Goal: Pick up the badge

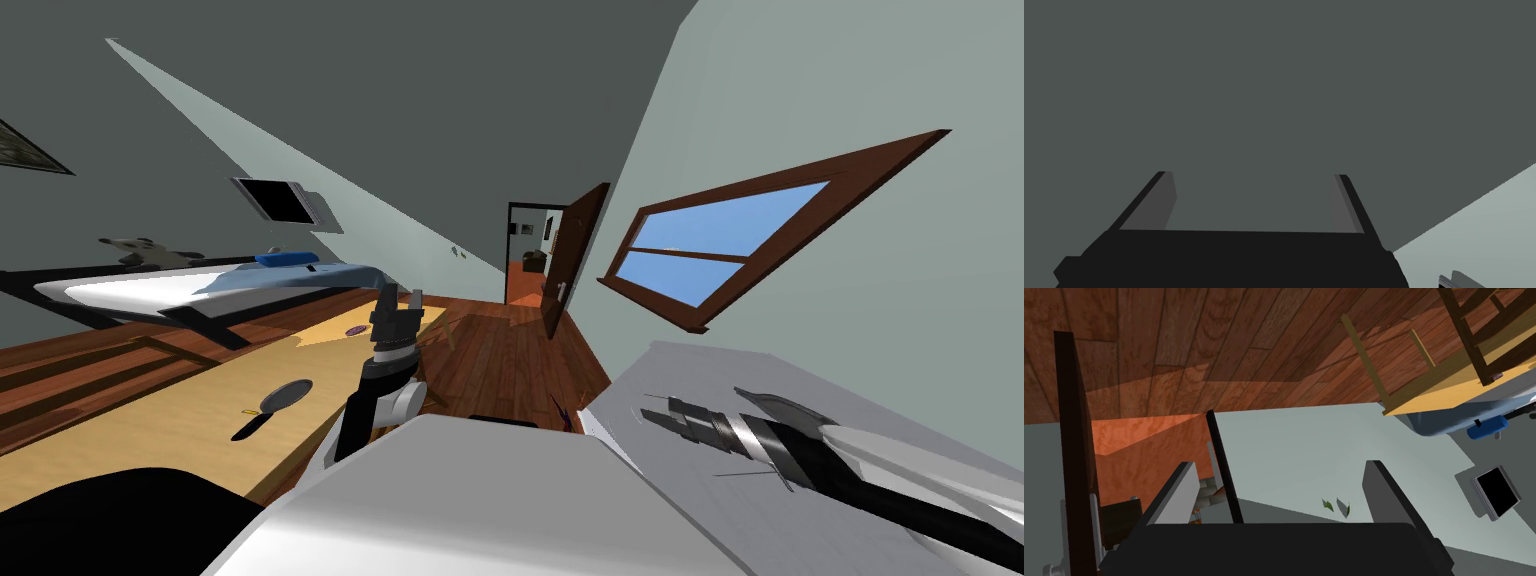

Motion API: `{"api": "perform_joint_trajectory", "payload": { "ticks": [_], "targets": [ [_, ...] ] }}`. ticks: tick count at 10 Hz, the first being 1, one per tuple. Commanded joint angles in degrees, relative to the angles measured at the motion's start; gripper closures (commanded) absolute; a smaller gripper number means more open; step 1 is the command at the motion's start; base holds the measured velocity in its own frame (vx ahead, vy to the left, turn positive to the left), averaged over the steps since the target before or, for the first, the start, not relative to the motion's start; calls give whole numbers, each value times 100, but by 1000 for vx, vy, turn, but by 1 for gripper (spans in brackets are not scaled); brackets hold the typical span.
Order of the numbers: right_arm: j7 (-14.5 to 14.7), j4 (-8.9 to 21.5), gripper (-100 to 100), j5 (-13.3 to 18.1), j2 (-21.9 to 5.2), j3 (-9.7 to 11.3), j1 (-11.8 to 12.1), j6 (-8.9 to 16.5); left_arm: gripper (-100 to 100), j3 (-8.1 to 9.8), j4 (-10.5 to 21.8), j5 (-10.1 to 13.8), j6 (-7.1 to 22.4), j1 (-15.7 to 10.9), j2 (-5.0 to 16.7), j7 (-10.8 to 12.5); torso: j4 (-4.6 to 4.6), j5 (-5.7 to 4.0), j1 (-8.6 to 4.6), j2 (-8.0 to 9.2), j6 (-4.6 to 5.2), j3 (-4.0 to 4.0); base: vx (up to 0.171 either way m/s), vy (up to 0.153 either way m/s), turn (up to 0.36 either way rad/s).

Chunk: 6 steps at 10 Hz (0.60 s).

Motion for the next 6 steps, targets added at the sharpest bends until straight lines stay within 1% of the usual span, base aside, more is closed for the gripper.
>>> {"api": "perform_joint_trajectory", "payload": {
  "ticks": [1,2,3,4,5,6],
  "targets": [
    [15,286,-100,153,-286,109,-61,-141,0,0,0,0,0,0,0,0,0,0,0,0,0,0,36,10,34],
    [15,361,-100,153,-467,109,-61,-141,0,0,0,0,0,0,0,0,0,-1,-3,-1,-1,-1,33,12,20],
    [15,361,-100,153,-536,109,-61,-141,0,0,0,0,0,0,0,0,0,-1,-2,0,0,0,16,7,-2],
    [29,604,-100,250,-758,104,4,-238,0,0,0,0,0,0,0,0,1,-2,-3,5,1,3,23,3,27],
    [29,604,-100,250,-903,104,4,-238,0,0,0,0,0,0,0,0,1,-2,-5,5,1,3,23,3,21],
    [44,835,-100,343,-1061,99,65,-327,0,0,0,0,0,0,0,0,1,-2,-5,5,1,3,32,0,32]
  ]
}}
